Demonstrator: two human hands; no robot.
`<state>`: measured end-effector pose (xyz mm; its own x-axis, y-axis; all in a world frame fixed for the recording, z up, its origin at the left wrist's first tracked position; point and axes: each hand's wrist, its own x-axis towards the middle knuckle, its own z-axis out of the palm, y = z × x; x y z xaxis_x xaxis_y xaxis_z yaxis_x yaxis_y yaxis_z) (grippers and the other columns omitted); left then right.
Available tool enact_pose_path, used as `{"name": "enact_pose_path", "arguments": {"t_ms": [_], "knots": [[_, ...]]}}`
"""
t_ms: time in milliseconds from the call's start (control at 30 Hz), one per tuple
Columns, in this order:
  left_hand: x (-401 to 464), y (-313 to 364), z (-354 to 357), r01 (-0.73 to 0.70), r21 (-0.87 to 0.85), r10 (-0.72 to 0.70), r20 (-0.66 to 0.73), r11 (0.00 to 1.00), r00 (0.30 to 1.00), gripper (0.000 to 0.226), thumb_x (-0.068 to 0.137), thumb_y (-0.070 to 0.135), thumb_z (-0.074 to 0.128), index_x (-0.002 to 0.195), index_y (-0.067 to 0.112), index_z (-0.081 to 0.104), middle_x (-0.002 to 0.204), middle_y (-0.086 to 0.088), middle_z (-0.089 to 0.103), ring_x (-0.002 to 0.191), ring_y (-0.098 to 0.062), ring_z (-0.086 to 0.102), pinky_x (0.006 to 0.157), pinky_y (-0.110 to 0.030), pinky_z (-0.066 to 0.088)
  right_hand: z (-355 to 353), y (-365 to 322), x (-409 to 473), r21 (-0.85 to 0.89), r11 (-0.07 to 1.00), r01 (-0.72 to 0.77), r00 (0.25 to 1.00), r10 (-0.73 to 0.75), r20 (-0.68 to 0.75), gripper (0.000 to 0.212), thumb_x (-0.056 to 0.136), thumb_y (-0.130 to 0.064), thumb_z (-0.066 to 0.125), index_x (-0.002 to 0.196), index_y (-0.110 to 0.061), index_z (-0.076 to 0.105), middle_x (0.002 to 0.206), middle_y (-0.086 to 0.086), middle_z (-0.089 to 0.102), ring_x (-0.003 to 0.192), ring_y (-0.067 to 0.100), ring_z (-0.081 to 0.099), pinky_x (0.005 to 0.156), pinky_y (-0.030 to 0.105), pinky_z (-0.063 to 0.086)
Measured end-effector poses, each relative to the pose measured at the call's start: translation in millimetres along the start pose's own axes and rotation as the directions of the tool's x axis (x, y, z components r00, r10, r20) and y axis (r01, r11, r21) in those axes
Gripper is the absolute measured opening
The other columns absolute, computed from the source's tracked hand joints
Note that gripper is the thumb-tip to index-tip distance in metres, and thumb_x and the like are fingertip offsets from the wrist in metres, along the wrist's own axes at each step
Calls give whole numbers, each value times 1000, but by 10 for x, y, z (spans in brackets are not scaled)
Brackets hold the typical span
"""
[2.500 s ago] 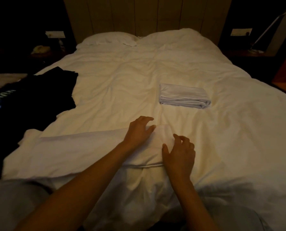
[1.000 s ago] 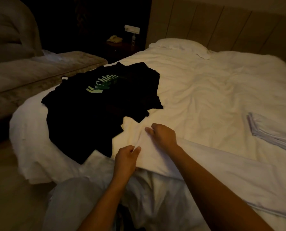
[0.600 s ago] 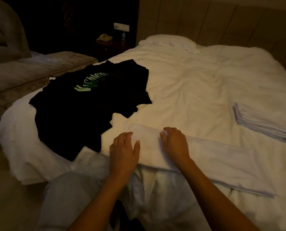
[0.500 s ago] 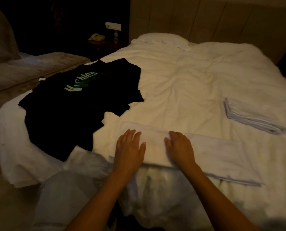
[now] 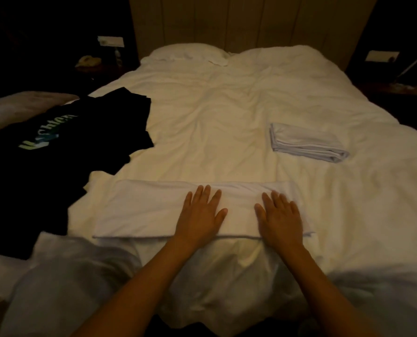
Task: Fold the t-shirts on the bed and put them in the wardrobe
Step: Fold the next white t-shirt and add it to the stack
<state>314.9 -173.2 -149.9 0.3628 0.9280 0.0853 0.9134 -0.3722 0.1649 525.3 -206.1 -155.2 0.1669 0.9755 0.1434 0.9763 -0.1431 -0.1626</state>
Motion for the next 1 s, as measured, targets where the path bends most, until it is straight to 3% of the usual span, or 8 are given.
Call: {"name": "enact_pose_path", "arguments": {"t_ms": [100, 267, 400, 467, 567, 733, 833, 1000], "knots": [[237, 251, 42, -69, 8, 69, 24, 998, 997, 61, 103, 52, 22, 157, 25, 12, 164, -7, 10, 151, -23, 5, 121, -43, 2, -59, 251, -15, 76, 992, -102, 995, 102, 11, 61, 102, -52, 16, 155, -23, 21, 162, 8, 19, 149, 29, 18, 121, 44, 10], [606, 579, 123, -103, -52, 108, 84, 993, 991, 60, 102, 54, 20, 157, 30, 13, 164, -5, 11, 151, -22, 6, 121, -47, 1, -175, 479, 8, 306, 906, -292, 955, 295, 37, 72, 99, -54, 38, 155, -13, 18, 153, 15, 37, 137, 33, 38, 113, 43, 29], [692, 686, 216, -75, -40, 77, 64, 996, 995, 58, 102, 55, 19, 156, 34, 14, 164, -3, 12, 151, -21, 6, 121, -49, 2, -291, 539, 160, 522, 761, -385, 922, 336, 191, 70, 97, -48, 51, 148, -4, 33, 145, 18, 47, 130, 34, 47, 107, 39, 36], [669, 684, 255, -66, -36, 67, 45, 997, 997, 57, 102, 53, 19, 156, 35, 13, 165, -1, 11, 151, -19, 6, 122, -46, 2, -305, 568, 203, 683, 604, -411, 910, 314, 270, 56, 94, -40, 59, 135, -2, 50, 124, 14, 61, 110, 31, 59, 95, 38, 48], [651, 652, 220, -55, -90, 58, 35, 994, 998, 55, 104, 49, 20, 156, 33, 14, 165, -1, 11, 151, -18, 6, 122, -42, 1, -296, 580, 231, 850, 200, -487, 856, 306, 418, 38, 88, -17, 71, 120, 0, 61, 95, 8, 67, 82, 23, 65, 66, 32, 53], [499, 448, 97, 113, -224, -123, -32, 968, 992, 58, 104, 47, 21, 157, 24, 17, 164, -4, 14, 151, -19, 10, 122, -35, 4, -407, 490, 274, 829, -211, -518, 817, 164, 553, 18, 87, -2, 65, 105, 2, 64, 91, 18, 70, 75, 29, 66, 59, 32, 57], [399, 296, 103, 190, -412, -216, -18, 891, 976, 59, 105, 46, 24, 156, 19, 20, 164, -4, 15, 150, -16, 12, 123, -31, 5, -501, 355, 261, 840, -296, -455, 847, 147, 510, 20, 87, -3, 65, 107, -1, 62, 98, 18, 69, 82, 30, 66, 66, 35, 56], [353, 251, 136, 249, -815, -357, 55, 524, 933, 52, 106, 42, 27, 153, 21, 31, 159, 4, 29, 145, -11, 27, 120, -25, 15, -728, 39, 222, 894, -311, -323, 912, 151, 382, 19, 86, -2, 65, 104, -4, 64, 104, 17, 70, 90, 29, 68, 74, 38, 56]]}}
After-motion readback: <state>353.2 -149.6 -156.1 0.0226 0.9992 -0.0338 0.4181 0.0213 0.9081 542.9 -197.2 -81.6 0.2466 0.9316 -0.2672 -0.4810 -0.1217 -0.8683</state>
